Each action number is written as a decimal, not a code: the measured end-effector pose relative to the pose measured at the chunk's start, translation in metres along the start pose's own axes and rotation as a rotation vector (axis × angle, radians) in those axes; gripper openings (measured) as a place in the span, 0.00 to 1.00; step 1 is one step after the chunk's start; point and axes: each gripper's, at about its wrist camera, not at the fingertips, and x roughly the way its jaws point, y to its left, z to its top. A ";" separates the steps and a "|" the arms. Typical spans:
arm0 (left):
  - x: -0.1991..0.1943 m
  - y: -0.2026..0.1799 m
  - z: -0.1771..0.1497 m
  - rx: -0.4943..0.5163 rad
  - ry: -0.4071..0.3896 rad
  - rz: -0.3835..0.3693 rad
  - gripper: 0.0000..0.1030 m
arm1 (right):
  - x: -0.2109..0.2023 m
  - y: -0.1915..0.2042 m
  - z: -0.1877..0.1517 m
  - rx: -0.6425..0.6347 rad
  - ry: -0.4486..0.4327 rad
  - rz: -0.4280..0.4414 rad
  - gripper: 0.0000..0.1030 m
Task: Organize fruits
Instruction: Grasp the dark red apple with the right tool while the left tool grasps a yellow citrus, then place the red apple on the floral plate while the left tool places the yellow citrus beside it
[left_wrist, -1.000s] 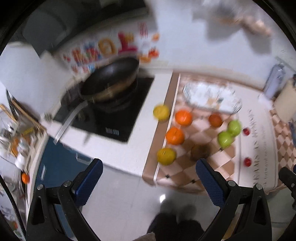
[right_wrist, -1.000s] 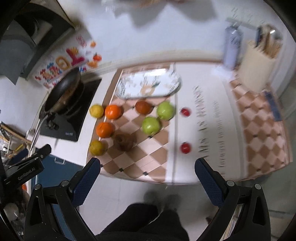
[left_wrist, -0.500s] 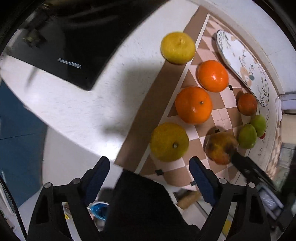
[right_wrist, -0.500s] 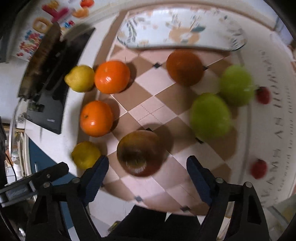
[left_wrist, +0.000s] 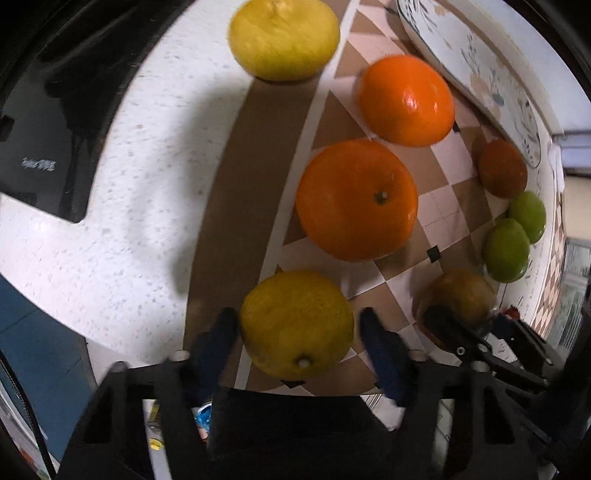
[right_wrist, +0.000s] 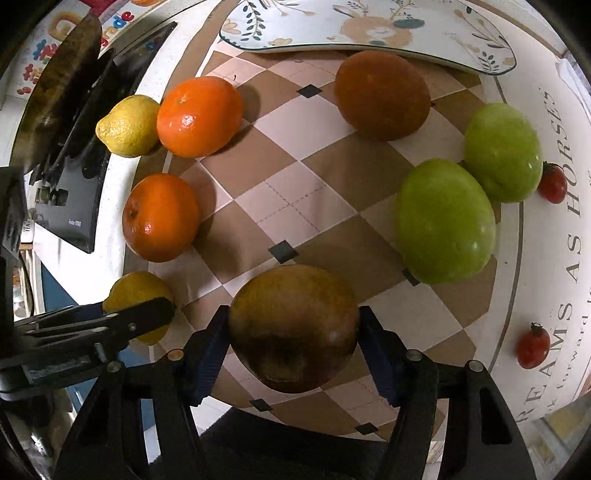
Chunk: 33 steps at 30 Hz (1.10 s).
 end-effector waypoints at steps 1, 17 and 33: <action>0.001 -0.002 -0.001 0.009 0.000 0.002 0.56 | 0.001 0.003 0.001 -0.003 -0.005 -0.012 0.68; -0.018 -0.037 -0.008 0.144 -0.058 0.041 0.55 | -0.012 -0.009 -0.004 0.045 -0.038 -0.027 0.66; -0.185 -0.096 0.066 0.173 -0.293 -0.147 0.55 | -0.143 -0.086 0.090 0.157 -0.284 0.023 0.66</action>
